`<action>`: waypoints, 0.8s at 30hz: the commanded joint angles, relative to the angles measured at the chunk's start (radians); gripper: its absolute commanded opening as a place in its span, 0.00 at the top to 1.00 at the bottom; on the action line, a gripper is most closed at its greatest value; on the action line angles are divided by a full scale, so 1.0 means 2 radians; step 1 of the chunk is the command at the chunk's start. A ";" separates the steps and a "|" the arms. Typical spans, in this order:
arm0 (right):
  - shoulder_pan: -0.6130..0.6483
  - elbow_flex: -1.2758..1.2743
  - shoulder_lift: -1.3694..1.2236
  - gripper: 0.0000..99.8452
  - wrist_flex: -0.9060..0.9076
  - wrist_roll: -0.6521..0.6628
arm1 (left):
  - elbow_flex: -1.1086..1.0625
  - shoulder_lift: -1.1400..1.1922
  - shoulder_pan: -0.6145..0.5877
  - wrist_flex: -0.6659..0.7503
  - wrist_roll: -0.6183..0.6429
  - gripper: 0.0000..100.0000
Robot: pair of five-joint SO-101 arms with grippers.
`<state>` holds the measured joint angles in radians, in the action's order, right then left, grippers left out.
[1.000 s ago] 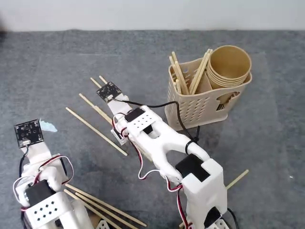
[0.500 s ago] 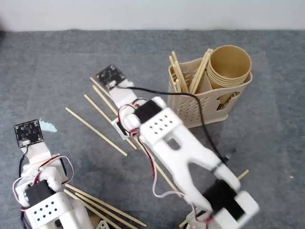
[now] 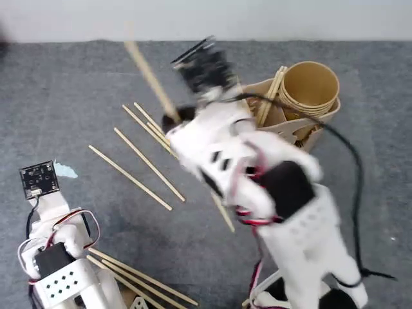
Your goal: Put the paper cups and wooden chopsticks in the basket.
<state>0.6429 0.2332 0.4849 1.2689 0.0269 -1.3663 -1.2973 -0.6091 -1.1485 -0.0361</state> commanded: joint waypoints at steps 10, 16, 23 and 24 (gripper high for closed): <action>-0.151 0.107 0.020 0.99 -0.148 0.001 | 0.005 -0.006 0.002 0.010 0.002 0.99; -0.180 0.061 0.025 0.99 -0.243 0.004 | 0.005 -0.006 0.002 0.010 0.002 0.99; -0.227 -0.097 0.045 0.99 -0.356 0.000 | 0.005 -0.006 0.002 0.010 0.002 0.99; -0.229 -0.131 0.056 0.99 -0.382 0.000 | 0.005 -0.006 0.002 0.010 0.002 0.99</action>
<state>0.2133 0.1028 0.5309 0.6291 0.0269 -1.3663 -1.2973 -0.6091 -1.1485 -0.0361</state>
